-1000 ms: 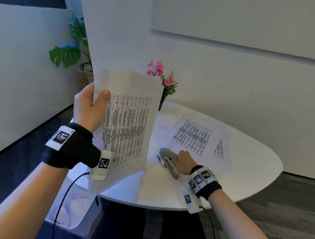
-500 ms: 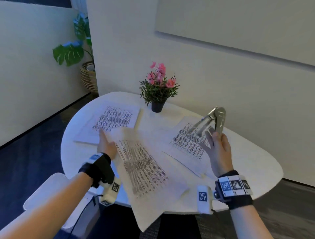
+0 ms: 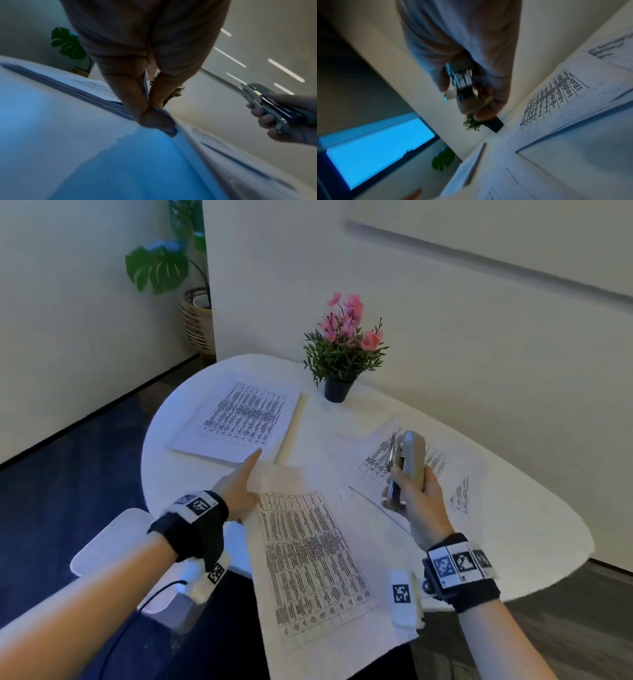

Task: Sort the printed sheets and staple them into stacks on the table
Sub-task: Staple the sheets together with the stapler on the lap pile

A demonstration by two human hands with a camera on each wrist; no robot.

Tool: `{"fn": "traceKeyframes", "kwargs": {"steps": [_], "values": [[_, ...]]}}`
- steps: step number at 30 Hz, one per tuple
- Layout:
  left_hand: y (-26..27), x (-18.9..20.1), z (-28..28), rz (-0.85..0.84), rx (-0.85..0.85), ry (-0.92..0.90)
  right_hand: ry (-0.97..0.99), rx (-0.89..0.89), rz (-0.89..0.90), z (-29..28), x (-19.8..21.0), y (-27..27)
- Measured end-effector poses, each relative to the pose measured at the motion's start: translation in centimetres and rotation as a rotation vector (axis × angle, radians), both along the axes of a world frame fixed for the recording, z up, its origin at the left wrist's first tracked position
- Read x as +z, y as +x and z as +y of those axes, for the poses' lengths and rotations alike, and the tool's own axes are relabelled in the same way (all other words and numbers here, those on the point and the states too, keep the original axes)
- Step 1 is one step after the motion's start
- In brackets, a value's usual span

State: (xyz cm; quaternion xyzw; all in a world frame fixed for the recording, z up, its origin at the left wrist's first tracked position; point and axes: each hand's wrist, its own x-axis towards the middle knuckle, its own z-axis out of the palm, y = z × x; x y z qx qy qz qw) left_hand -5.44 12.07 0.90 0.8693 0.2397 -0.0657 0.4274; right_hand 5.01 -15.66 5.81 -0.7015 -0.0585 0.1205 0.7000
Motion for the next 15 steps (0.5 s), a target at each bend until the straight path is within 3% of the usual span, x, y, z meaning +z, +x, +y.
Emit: {"fn": "traceKeyframes", "kwargs": {"steps": [4, 7, 11, 15], "values": [[-0.9, -0.2, -0.1, 0.104, -0.134, 0.302, -0.484, 0.293, -0.108, 1.9, -2.0, -0.2], [-0.4, -0.7, -1.6, 0.039, -0.23, 0.63, -0.764, 0.405, -0.2, 4.1, -3.7, 0.3], [0.8, -2.2, -4.8, -0.028, -0.57, 0.634, -1.121, 0.515, -0.326, 6.1, -5.7, 1.3], [1.2, -4.4, -6.9, 0.018, -0.617, 0.594, -1.392, 0.542, -0.309, 6.0, -7.3, 1.2]]}}
